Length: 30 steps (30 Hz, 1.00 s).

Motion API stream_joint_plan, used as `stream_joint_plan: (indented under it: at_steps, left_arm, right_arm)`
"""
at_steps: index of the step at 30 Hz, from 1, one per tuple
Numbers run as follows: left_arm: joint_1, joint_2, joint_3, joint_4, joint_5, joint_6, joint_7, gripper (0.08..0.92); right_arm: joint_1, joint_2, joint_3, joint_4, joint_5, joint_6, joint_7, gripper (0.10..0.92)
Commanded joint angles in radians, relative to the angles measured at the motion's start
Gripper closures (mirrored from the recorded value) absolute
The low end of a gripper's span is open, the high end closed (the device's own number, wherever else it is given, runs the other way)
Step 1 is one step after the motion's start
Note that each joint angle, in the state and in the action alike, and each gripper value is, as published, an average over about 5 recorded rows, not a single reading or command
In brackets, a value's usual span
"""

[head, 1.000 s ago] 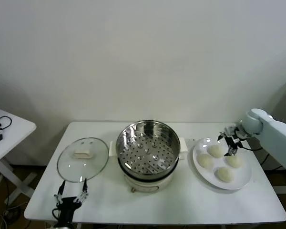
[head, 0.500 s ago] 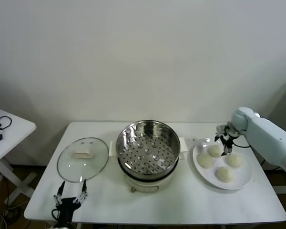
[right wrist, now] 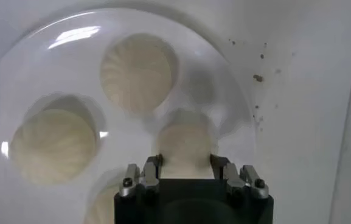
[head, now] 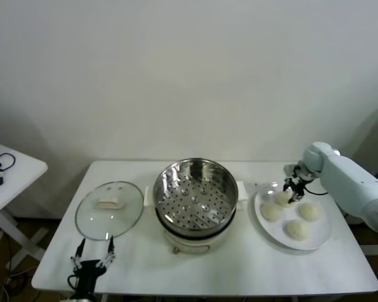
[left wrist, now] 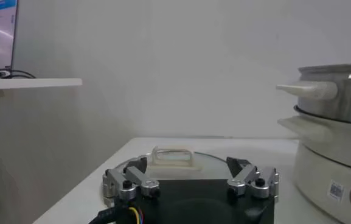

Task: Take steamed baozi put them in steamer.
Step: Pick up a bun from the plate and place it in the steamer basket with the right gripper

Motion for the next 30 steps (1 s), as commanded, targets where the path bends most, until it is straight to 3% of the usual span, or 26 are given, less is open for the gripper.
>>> stream_joint_plan:
  at_steps: [1, 9, 17, 25, 30]
  left_arm:
    - [0.003, 0.002, -0.003, -0.004, -0.001, -0.001, 0.0, 0.177]
    - [0.009, 0.001, -0.012, -0.008, 0.001, -0.006, -0.003, 0.177]
    - [0.009, -0.006, -0.01, -0.018, 0.009, -0.003, -0.005, 0.177]
    - [0.005, -0.016, -0.002, -0.015, 0.011, -0.006, -0.007, 0.177]
    - [0.002, -0.021, -0.001, -0.007, 0.01, -0.011, -0.009, 0.177]
  right_arm:
    - [0.06, -0.028, -0.081, 0.058, 0.056, 0.005, -0.01, 0.465]
    - [0.594, -0.127, -0.535, 0.361, 0.404, 0.065, -0.072, 0.46]
    - [0.994, 0.032, -0.717, 0.578, 0.67, 0.154, -0.109, 0.457]
    - [0.973, 0.239, -0.682, 0.769, 0.497, 0.309, -0.021, 0.449]
    - [0.835, 0.34, -0.694, 0.737, 0.352, 0.371, 0.031, 0.456]
